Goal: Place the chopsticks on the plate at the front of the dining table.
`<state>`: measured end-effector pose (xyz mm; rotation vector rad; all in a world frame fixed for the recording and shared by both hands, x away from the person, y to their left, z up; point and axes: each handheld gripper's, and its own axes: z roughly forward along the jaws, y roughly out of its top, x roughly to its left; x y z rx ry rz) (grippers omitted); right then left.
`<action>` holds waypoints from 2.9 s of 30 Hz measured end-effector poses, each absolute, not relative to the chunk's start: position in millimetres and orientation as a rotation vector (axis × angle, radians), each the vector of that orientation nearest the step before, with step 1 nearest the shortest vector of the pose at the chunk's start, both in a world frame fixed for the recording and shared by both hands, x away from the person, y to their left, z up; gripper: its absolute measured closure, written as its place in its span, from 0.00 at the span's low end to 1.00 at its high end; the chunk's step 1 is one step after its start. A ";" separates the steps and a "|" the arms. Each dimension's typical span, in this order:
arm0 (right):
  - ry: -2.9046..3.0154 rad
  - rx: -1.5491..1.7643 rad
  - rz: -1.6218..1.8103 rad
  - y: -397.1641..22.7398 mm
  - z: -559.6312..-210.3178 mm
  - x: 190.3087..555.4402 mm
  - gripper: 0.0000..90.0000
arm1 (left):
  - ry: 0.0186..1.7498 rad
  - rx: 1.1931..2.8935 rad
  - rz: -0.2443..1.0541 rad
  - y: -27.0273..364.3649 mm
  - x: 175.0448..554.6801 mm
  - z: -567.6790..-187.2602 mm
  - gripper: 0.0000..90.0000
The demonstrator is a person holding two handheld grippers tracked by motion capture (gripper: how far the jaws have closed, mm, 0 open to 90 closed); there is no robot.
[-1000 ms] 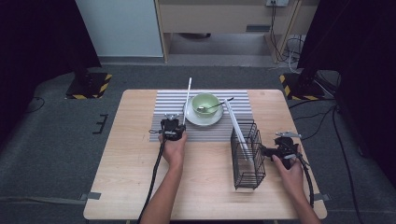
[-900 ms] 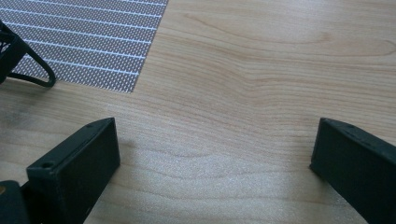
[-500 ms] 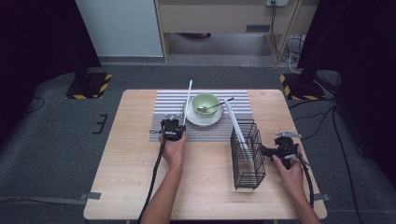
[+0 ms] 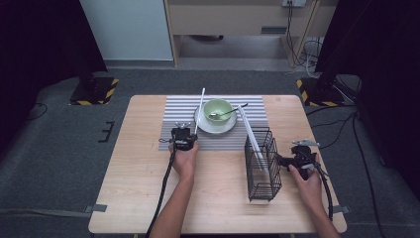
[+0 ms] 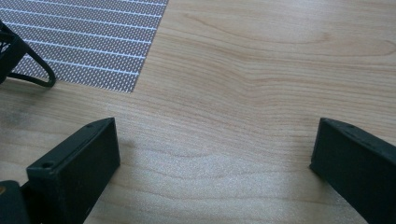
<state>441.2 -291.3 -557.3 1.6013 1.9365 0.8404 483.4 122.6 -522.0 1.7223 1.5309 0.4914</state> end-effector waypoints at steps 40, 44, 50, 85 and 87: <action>1.935 1.602 0.841 -291.2 -557.3 441.1 0.01 | 1.535 1.737 0.492 117.0 488.1 -525.7 0.96; 1.935 1.602 0.840 -291.2 -557.3 441.1 0.01 | 1.538 1.736 0.492 117.1 488.0 -526.0 0.96; 1.935 1.603 0.840 -291.1 -557.3 441.1 0.01 | 1.536 1.732 0.488 116.7 486.9 -526.0 0.95; 1.934 1.603 0.840 -291.0 -557.3 441.1 0.01 | 1.512 1.722 0.473 100.7 482.7 -526.0 0.90; 1.934 1.604 0.840 -291.0 -557.3 441.1 0.01 | 1.511 1.720 0.469 98.7 482.7 -526.4 0.89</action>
